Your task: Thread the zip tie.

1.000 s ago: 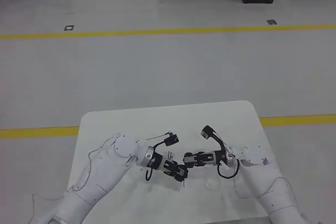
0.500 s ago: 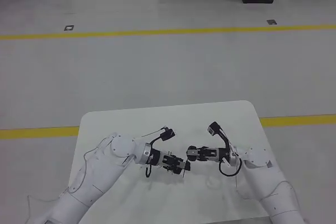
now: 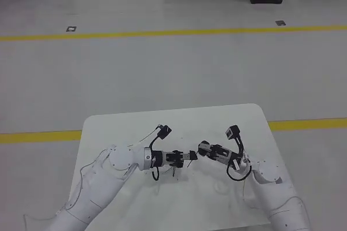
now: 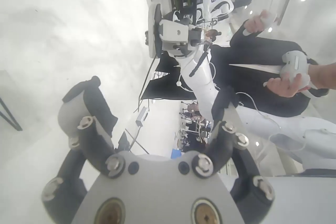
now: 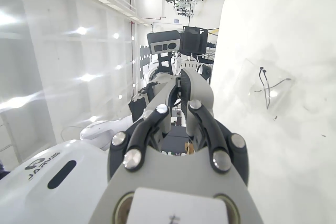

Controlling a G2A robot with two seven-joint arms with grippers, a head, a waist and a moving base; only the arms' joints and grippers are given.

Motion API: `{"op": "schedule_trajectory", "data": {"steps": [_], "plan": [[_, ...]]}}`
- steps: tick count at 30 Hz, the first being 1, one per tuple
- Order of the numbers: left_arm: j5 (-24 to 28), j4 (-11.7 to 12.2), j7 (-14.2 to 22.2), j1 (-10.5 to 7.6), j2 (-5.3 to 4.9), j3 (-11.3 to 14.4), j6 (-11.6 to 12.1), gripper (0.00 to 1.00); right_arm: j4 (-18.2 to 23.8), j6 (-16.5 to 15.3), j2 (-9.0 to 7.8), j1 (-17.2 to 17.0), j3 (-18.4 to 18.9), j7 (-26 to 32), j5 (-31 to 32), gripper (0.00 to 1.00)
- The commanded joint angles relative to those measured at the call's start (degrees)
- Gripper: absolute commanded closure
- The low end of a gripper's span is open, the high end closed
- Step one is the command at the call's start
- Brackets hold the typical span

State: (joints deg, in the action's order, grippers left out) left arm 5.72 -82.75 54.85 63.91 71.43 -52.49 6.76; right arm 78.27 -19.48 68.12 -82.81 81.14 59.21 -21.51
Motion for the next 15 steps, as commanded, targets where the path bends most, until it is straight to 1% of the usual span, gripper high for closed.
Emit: {"op": "schedule_trajectory", "data": {"steps": [1,5,6,7,8,9,10,11,14,15], "plan": [[0.02,0.02,0.05,-0.01,0.01,0.01,-0.02,0.00,0.01,0.00,-0.01,0.02,-0.01,0.05,0.05,1.00],[0.02,0.02,0.05,-0.01,0.01,0.01,-0.02,0.00,0.01,0.00,-0.01,0.02,-0.01,0.05,0.05,1.00],[2.23,0.35,-2.57,0.84,0.12,-0.46,0.09,0.00,0.17,0.00,0.07,-0.03,0.20,-1.39,-0.80,1.00],[3.66,0.61,-5.04,1.71,0.18,-0.73,0.69,0.00,0.99,0.00,0.18,-0.41,0.26,-2.95,-1.64,1.00],[3.41,0.73,-6.28,2.07,0.13,-0.83,1.24,0.00,1.72,0.00,0.22,-0.70,0.62,-3.72,-1.91,1.00],[4.14,0.63,-8.20,2.77,0.13,-1.15,1.93,0.00,2.22,0.00,0.31,-1.30,1.17,-4.95,-2.88,1.00],[6.29,0.18,-10.39,3.85,0.20,-1.61,3.15,0.00,2.65,0.00,0.45,-2.02,1.46,-5.65,-4.21,1.00],[7.87,-0.24,-11.86,4.98,0.20,-1.86,4.54,0.00,3.27,0.00,0.64,-2.76,1.94,-6.49,-5.70,1.00],[10.65,-0.81,-15.15,7.21,0.22,-2.23,6.94,0.00,4.15,0.00,1.29,-4.39,2.48,-8.13,-8.87,1.00],[10.73,-0.75,-15.64,7.58,0.19,-2.19,7.32,0.00,4.24,0.00,1.51,-4.80,2.62,-8.82,-9.42,1.00]]}}
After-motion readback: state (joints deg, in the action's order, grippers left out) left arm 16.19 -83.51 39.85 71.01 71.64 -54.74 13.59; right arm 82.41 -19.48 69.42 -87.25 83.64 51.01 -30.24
